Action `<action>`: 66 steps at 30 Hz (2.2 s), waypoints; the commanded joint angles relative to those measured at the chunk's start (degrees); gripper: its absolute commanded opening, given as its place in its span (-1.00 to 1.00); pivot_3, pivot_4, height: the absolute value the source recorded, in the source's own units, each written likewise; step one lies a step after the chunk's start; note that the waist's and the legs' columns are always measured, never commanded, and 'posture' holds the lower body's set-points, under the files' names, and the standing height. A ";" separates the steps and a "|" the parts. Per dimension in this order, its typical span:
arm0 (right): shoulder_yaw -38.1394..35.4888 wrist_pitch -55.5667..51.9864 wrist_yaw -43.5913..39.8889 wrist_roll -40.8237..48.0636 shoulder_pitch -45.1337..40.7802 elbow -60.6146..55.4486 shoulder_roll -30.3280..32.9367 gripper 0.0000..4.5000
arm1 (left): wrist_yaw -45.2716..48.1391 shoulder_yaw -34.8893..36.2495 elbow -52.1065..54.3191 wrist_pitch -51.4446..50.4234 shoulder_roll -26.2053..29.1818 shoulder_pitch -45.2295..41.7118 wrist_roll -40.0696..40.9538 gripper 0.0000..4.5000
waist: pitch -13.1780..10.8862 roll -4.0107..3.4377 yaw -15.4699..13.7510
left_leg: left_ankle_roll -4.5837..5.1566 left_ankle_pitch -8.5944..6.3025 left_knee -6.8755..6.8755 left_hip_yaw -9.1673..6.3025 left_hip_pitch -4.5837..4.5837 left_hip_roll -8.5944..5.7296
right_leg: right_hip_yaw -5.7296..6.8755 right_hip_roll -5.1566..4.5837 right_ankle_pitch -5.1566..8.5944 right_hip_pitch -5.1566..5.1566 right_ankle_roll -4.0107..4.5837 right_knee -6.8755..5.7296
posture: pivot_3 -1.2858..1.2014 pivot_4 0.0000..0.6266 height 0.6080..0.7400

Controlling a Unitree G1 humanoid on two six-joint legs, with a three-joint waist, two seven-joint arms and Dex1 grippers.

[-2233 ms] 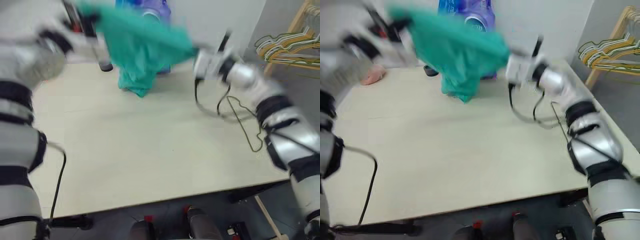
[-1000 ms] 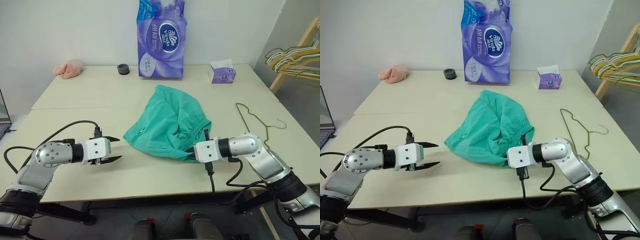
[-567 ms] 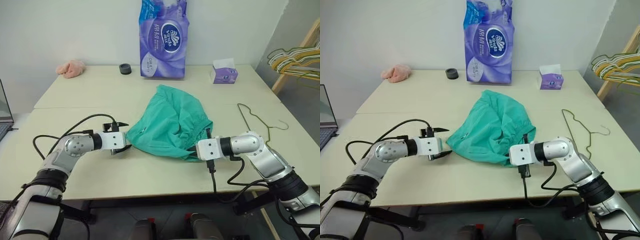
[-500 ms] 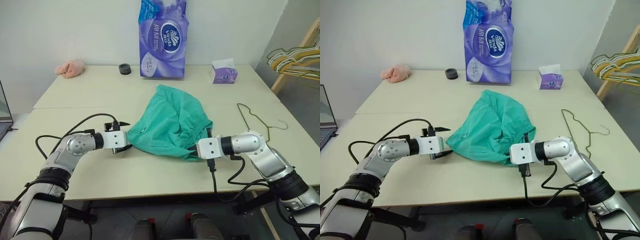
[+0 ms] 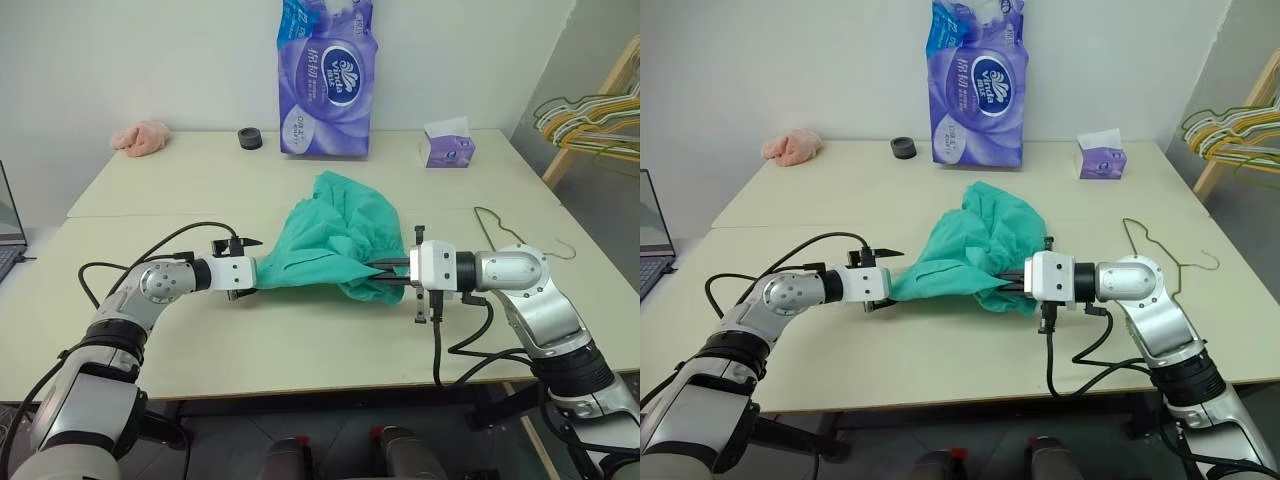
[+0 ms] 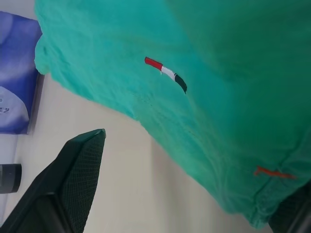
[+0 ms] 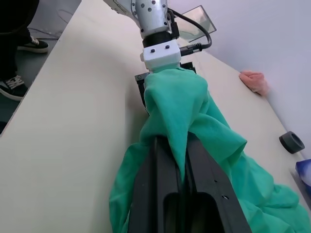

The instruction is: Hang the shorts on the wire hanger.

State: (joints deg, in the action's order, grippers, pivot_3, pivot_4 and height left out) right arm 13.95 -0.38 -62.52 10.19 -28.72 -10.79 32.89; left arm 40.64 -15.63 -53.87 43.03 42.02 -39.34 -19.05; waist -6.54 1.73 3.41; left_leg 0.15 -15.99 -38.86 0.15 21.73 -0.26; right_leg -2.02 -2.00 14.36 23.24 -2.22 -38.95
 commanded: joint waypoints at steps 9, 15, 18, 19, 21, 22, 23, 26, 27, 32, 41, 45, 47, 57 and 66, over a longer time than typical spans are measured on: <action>-0.70 2.33 0.51 -0.69 -0.65 0.20 0.18 -1.00 | -0.27 1.16 -0.64 2.37 1.95 0.48 0.96 -0.76 | 0.00 0.00 0.01 | 0.00 0.00 0.00 0.00 0.05 0.00 | 0.00 -0.01 0.00 0.04 0.00 0.01 | -0.06 -0.75 1.00; -0.27 7.59 1.83 -5.39 -1.44 4.73 0.74 -1.00 | -2.27 2.13 -0.90 3.61 4.32 -0.90 1.04 -0.99 | 0.00 0.00 -0.03 | 0.00 0.00 0.00 0.00 0.05 0.00 | 0.01 -0.01 0.00 0.05 0.00 0.01 | -0.05 -0.75 1.00; 0.04 8.20 -0.24 -5.66 -1.88 5.95 2.24 -1.00 | -0.34 2.89 -0.24 3.63 5.62 -2.27 2.77 -0.99 | 0.00 0.00 -0.16 | 0.00 0.00 0.00 0.00 0.06 -0.03 | 0.02 -0.04 0.00 0.05 -0.01 0.01 | -0.05 -0.75 1.00; 0.20 6.00 -2.41 -4.14 -1.74 5.09 3.45 -1.00 | 2.70 3.06 0.59 2.89 6.26 -2.45 4.45 -0.99 | -0.01 0.01 -0.16 | 0.00 0.00 0.00 0.00 0.08 -0.03 | 0.02 -0.04 0.00 0.05 0.00 0.01 | -0.05 -0.75 1.00; 1.08 2.18 -8.01 -1.96 -0.93 3.02 7.33 -1.00 | 14.53 3.31 5.30 -2.93 8.14 -0.75 10.81 -0.99 | -0.01 0.00 -0.06 | 0.00 0.00 0.00 0.01 0.10 -0.02 | 0.03 -0.04 0.00 0.06 0.00 0.02 | -0.05 -0.75 1.00; 1.66 1.95 -10.15 -2.30 -0.52 2.62 9.31 -1.00 | 21.47 3.19 9.58 -7.37 9.91 1.41 14.34 -0.99 | -0.01 0.00 0.03 | 0.00 0.00 0.00 0.02 0.10 -0.02 | 0.03 -0.03 0.00 0.06 0.00 0.03 | -0.04 -0.75 1.00; 2.36 2.91 -11.66 -3.27 -0.22 2.69 10.95 -1.00 | 27.27 2.78 14.23 -11.38 12.02 4.08 17.03 -0.99 | -0.01 -0.01 0.20 | 0.00 0.00 0.01 0.02 0.12 -0.02 | 0.03 -0.03 0.00 0.07 0.00 0.04 | -0.04 -0.75 1.00; 4.56 4.72 -14.94 -4.81 0.70 1.53 14.16 -1.00 | 39.80 1.26 30.73 -22.68 20.08 15.70 23.33 -0.99 | -0.03 -0.04 1.61 | 0.00 -0.01 0.05 0.06 0.08 0.03 | -0.04 -0.02 0.02 0.08 0.02 0.04 | -0.04 -0.75 1.00; 5.02 4.50 -15.73 -4.67 1.02 0.80 14.77 -1.00 | 41.60 1.37 34.65 -25.33 21.70 18.48 24.54 -0.99 | -0.03 -0.04 1.85 | 0.00 -0.01 0.08 0.08 0.04 0.04 | -0.08 -0.03 0.03 0.08 0.03 0.02 | -0.04 -0.75 1.00; 8.85 4.77 -19.62 -5.09 5.91 -4.82 18.24 -1.00 | 45.40 1.68 48.14 -33.69 26.62 30.40 26.55 -0.99 | -0.05 -0.06 1.45 | -0.02 -0.02 0.08 -0.06 0.05 0.19 | -0.08 0.01 0.10 0.09 0.06 0.00 | -0.04 -0.76 1.00; 8.00 -6.96 -23.03 -1.00 2.23 -0.29 20.18 -1.00 | 42.53 3.85 50.28 -44.13 20.17 26.60 30.03 -0.99 | -0.06 -0.09 0.43 | -0.01 -0.02 0.06 0.05 -0.04 0.13 | -0.01 0.04 0.26 0.00 -0.19 0.07 | -0.04 -0.77 1.00; 9.84 -5.07 -21.22 -7.29 -14.48 23.20 14.15 -1.00 | 40.22 0.66 36.02 -44.74 10.29 10.26 25.13 -0.99 | -0.06 -0.07 -0.15 | 0.00 -0.01 -0.06 0.04 -0.09 0.13 | -0.01 0.24 0.11 -0.06 -0.20 0.06 | -0.04 -0.78 1.00; 12.74 4.40 -5.94 -17.93 -31.53 47.40 7.53 -1.00 | 25.27 -2.40 15.04 -37.31 2.41 -8.58 14.81 -0.99 | -0.04 -0.06 -0.22 | -0.01 -0.01 -0.05 0.03 -0.04 0.04 | 0.00 0.26 0.01 -0.02 -0.04 0.09 | -0.06 -0.81 1.00; 11.92 33.24 66.69 -38.18 -69.05 80.00 0.52 -1.00 | -49.28 -14.17 -17.81 -15.00 5.96 -63.19 -19.36 -0.99 | 0.95 -0.30 3.38 | -1.81 1.05 1.25 0.11 2.94 -0.25 | -0.20 -0.68 -0.87 4.49 0.40 -0.33 | -0.05 -0.78 1.00; 10.28 44.45 41.83 -31.39 -43.18 73.10 -2.38 -1.00 | -14.43 -11.50 -15.41 -2.33 7.02 -31.82 -9.90 -0.99 | 0.98 -0.48 5.86 | -0.57 -0.48 1.24 0.41 1.21 -1.06 | -0.26 -1.24 0.75 2.33 -0.38 -0.06 | -0.04 -0.71 1.00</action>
State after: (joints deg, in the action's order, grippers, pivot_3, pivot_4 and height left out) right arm 24.34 41.73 -14.11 -23.52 -75.15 67.12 29.92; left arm 14.45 -30.56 -71.15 39.21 48.10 -76.49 -35.78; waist -5.55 1.25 9.27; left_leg -0.42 -16.48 -38.01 0.43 22.91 -1.32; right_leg -2.26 -3.24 15.12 25.37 -2.61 -39.01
